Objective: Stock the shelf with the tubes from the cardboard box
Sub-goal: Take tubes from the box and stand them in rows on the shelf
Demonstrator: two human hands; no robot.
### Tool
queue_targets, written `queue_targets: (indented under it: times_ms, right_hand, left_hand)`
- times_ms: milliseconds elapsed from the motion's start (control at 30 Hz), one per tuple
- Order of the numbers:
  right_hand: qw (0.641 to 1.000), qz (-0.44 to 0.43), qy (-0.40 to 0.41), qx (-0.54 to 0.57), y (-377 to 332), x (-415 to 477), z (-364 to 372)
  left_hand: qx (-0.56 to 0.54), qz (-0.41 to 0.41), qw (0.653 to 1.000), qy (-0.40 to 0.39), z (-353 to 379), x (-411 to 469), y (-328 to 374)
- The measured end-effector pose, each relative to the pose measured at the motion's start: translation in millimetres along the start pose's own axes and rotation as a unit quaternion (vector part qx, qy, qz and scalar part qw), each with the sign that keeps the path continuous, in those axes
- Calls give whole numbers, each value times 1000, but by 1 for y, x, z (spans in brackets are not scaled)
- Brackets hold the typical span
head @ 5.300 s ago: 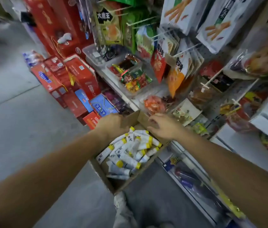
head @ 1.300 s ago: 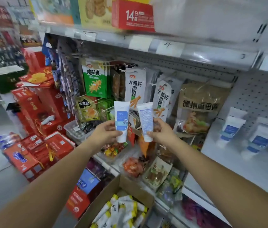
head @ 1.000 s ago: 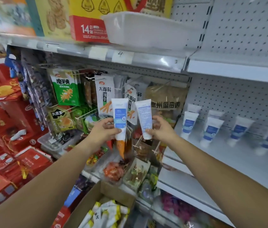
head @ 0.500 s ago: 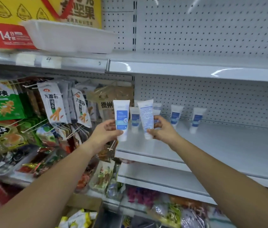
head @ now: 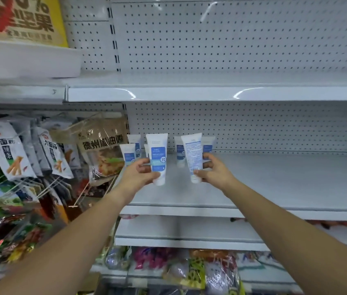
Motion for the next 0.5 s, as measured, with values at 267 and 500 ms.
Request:
queue_targets:
  times_ms: [267,500]
  right_hand:
    - [999,-7,40,-30,13,8,-26]
    - [993,9,90,-70,27,30,-51]
  left_hand:
    - [31,10,999,-33,25,37,-9]
    - [27,18,997,-64,49,78,-17]
Point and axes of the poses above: each hand's wrist, its own x-axis towards the middle knuckle, its own z-axis out of the palm, y = z × x, the point moved 7 cm from there along x, towards the middle knuckle, and after that the axes turned 5 degrees about -z, right-handed, at the moved point
